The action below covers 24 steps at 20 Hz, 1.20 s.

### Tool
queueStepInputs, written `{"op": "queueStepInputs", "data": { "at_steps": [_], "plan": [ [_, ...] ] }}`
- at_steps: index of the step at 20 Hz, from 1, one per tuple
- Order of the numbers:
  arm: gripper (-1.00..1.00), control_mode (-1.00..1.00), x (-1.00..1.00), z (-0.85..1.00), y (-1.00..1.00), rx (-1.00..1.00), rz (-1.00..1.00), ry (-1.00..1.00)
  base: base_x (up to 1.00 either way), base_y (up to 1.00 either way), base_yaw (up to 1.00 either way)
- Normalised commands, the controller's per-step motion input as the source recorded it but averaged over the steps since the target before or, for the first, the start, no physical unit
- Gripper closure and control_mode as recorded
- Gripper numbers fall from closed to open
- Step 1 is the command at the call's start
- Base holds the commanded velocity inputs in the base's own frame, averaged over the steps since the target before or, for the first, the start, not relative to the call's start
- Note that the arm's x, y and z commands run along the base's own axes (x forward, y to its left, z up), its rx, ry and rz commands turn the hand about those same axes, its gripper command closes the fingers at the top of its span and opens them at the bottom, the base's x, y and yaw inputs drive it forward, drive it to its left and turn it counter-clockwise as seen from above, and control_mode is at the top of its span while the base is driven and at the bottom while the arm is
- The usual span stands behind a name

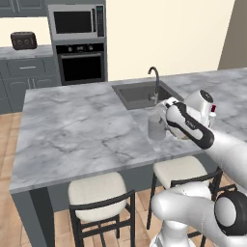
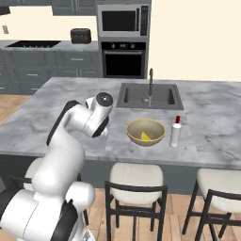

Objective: There is a bowl on the dining counter. Grab a lemon wedge from the fridge and place it in the bowl. Then get the liquor bottle and glass cup from the cabinet and place them next to the bowl.

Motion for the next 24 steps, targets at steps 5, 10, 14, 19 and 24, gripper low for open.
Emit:
{"op": "queueStepInputs", "data": {
  "at_steps": [5, 10, 14, 19, 24],
  "plan": [
    [1.0, -1.0, 0.41, -0.35, -0.12, 0.0, 0.02, 0.0, 0.0, 0.0, 0.0],
    [1.0, -1.0, 0.43, -0.29, -0.1, 0.0, 0.0, 0.0, 0.0, 0.0, 0.0],
    [1.0, -1.0, 0.39, -0.27, -0.08, 0.0, 0.0, 0.0, 0.0, 0.0, 0.0],
    [1.0, -1.0, 0.35, -0.3, -0.05, 0.0, 0.0, 0.0, 0.0, 0.0, 0.0],
    [1.0, -1.0, 0.28, -0.24, 0.0, 0.0, 0.01, 0.0, 0.0, 0.0, 0.0]
  ]
}}
